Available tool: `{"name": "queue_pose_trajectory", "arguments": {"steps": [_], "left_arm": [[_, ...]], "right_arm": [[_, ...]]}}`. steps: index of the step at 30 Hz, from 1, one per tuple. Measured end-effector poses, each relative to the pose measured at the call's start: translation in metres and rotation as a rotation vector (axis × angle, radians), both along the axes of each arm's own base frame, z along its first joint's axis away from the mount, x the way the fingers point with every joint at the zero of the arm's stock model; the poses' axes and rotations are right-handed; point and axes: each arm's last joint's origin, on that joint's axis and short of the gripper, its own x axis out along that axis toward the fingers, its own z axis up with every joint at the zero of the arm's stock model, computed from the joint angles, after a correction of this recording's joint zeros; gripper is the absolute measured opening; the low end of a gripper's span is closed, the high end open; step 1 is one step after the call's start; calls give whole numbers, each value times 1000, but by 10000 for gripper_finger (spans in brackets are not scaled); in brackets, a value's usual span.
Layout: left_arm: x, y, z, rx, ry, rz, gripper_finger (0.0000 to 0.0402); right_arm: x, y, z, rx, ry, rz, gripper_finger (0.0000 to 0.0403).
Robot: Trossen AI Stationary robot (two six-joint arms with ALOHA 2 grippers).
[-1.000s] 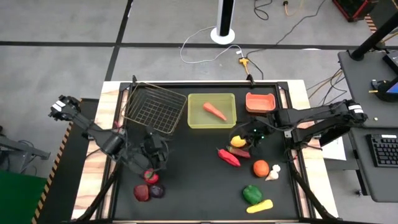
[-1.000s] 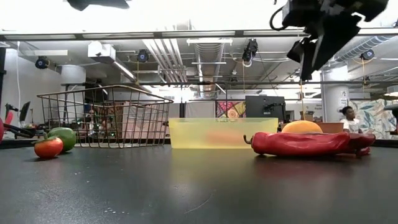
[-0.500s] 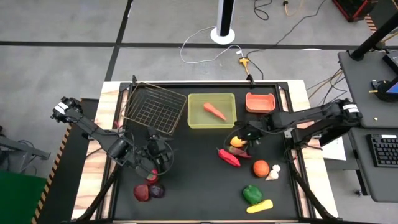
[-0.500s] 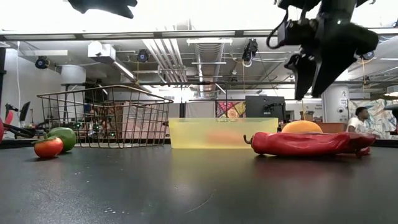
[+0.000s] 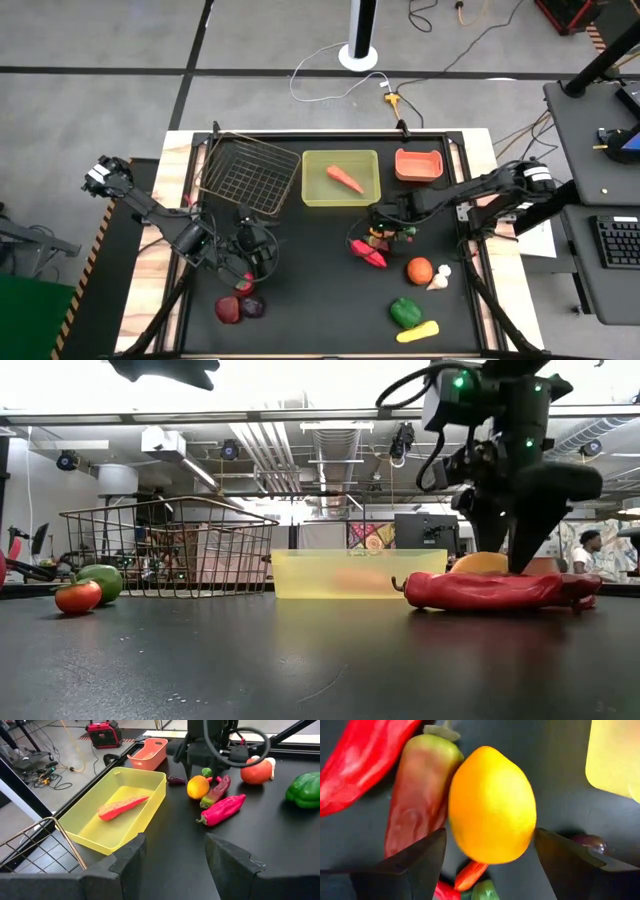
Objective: Sort produce into baskets
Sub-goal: Put the lemon into the wire bin
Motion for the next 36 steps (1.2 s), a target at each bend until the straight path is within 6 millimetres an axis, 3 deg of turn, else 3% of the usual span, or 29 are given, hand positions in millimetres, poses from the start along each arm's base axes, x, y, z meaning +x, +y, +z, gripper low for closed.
{"name": "queue_pose_trajectory", "arguments": {"steps": [12, 21, 28, 36], "left_arm": [[0, 0, -1, 0, 1, -1, 183], [7, -5, -11, 21, 33, -1, 183], [10, -7, -13, 20, 28, -3, 183], [28, -16, -10, 76, -60, -43, 183]], "right_arm": [[6, -2, -8, -4, 6, 10, 264], [-5, -2, 22, 7, -118, -8, 237], [-9, -1, 65, 68, -439, -20, 240], [15, 4, 98, 88, -881, 158, 240]]}}
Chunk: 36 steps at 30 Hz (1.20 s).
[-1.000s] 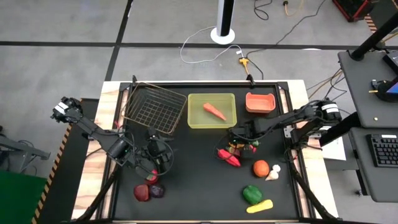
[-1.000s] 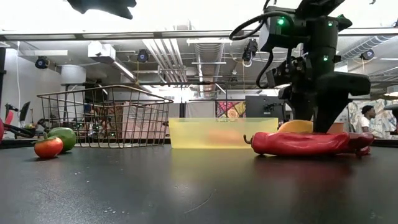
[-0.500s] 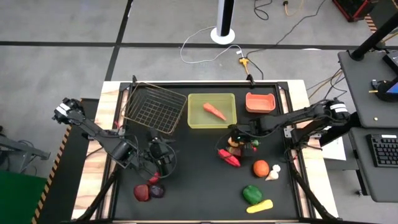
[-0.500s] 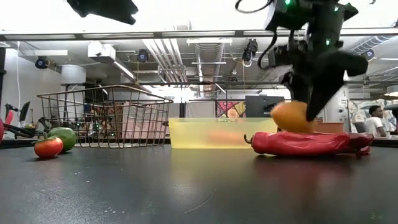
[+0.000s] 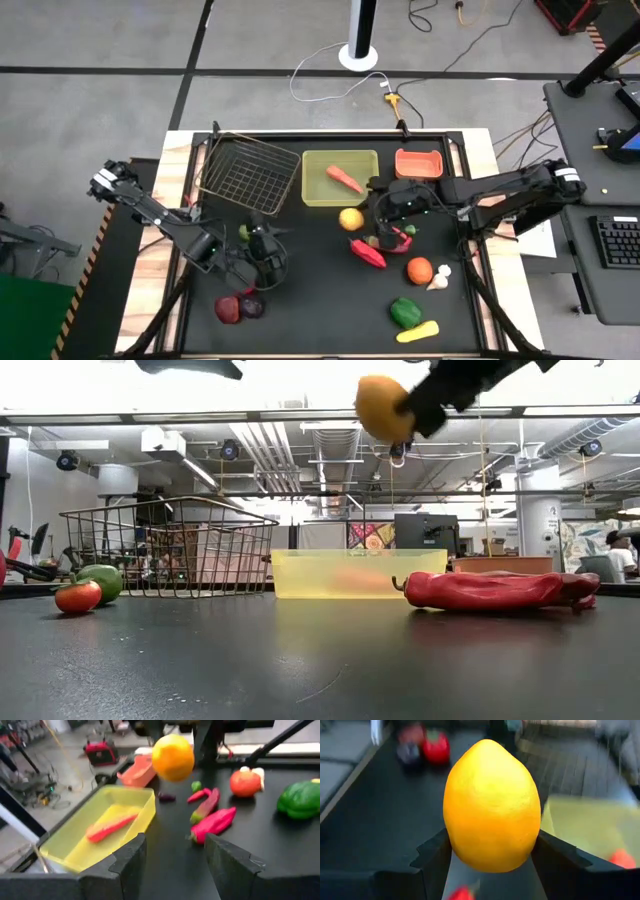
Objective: Sort produce into baskets
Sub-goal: Put the lemon into the wire bin
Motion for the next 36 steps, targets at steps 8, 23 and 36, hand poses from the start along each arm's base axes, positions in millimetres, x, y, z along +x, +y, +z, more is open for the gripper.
{"name": "queue_pose_trajectory", "arguments": {"steps": [8, 23, 36], "left_arm": [[22, 2, 2, 40, -83, 11, 223], [66, 11, -11, 177, -160, 3, 272], [68, 15, -9, 192, -161, -20, 160]], "right_arm": [[32, 10, -10, -46, -181, 76, 239], [43, 12, -15, -71, -249, 129, 243], [43, 12, -15, -80, -249, 132, 249]]}}
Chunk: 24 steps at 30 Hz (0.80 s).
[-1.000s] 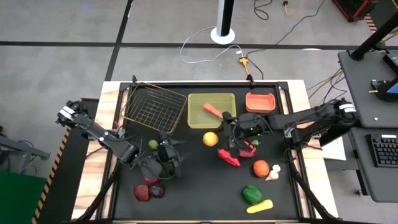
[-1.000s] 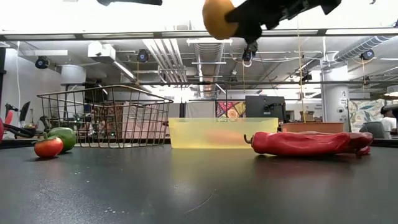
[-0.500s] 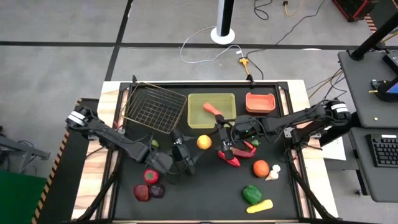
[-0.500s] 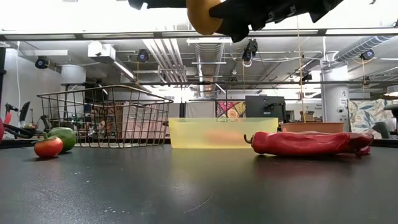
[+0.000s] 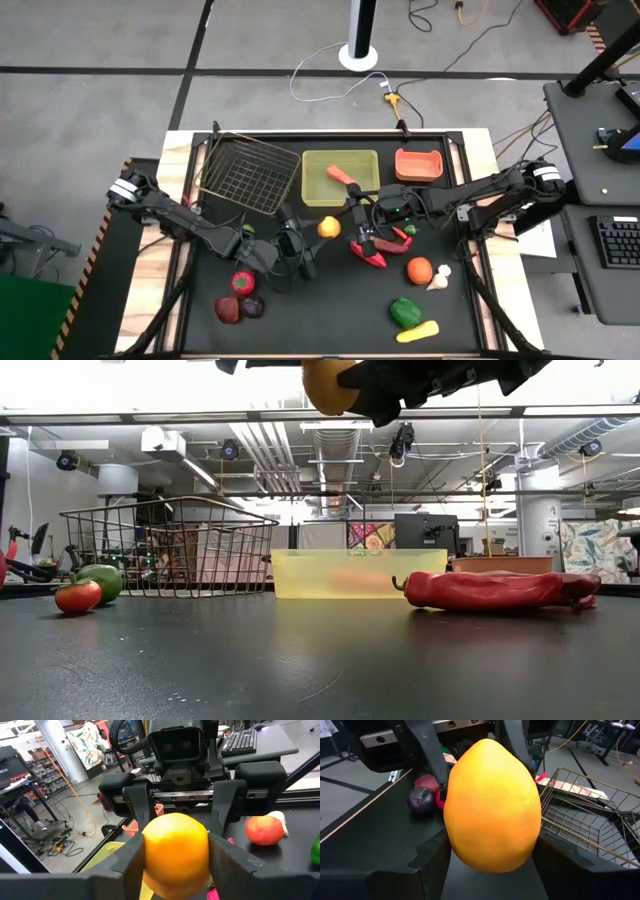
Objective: Sort produce into baskets
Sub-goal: Put the lemon into the wire bin
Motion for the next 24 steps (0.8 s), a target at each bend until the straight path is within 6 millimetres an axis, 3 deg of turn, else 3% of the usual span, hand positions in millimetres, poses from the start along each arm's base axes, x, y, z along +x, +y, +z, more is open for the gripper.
{"name": "queue_pose_trajectory", "arguments": {"steps": [9, 16, 24], "left_arm": [[-1, 1, 0, 16, 21, -4, 157], [-14, 9, 13, 36, 55, 51, 158], [-47, 45, 33, -7, 142, 167, 159]], "right_arm": [[-2, -1, 0, 88, 27, -28, 277], [-9, -9, 13, 145, 7, -68, 308], [-25, -25, 26, 232, 29, -148, 312]]}}
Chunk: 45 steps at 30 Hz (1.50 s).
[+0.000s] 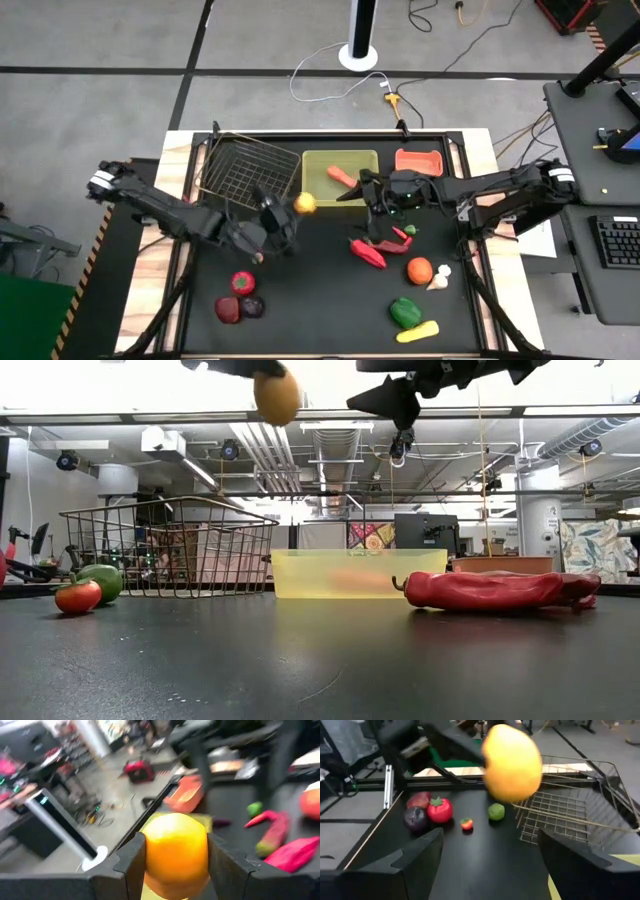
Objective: Sort produce into baskets
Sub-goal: Put the lemon into the wire bin
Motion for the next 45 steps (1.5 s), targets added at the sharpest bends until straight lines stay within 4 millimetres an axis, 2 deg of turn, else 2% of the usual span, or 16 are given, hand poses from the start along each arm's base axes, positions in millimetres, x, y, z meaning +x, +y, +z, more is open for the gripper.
{"name": "queue_pose_trajectory", "arguments": {"steps": [7, 12, 19, 23, 28, 35, 42, 45], "left_arm": [[-39, 57, 10, -75, 110, 209, 159], [-66, 103, 13, -217, 185, 316, 159], [-85, 160, 1, -401, 318, 433, 159], [-92, 186, -11, -478, 405, 495, 159], [-95, 200, -27, -528, 552, 538, 159], [-87, 206, -47, -549, 736, 514, 159], [-74, 206, -66, -643, 896, 196, 159], [-68, 210, -70, -618, 949, 145, 159]], "right_arm": [[-6, -5, -3, 46, 75, -35, 299], [-6, -5, -5, 47, 94, -35, 298], [-7, -5, -6, 46, 102, -36, 300], [-7, -5, -6, 46, 102, -35, 296], [-7, -5, -7, 46, 110, -35, 296], [-8, -5, -9, 47, 137, -37, 295], [-8, -5, -9, 44, 140, -43, 299], [-8, -5, -9, 41, 139, -43, 298]]}}
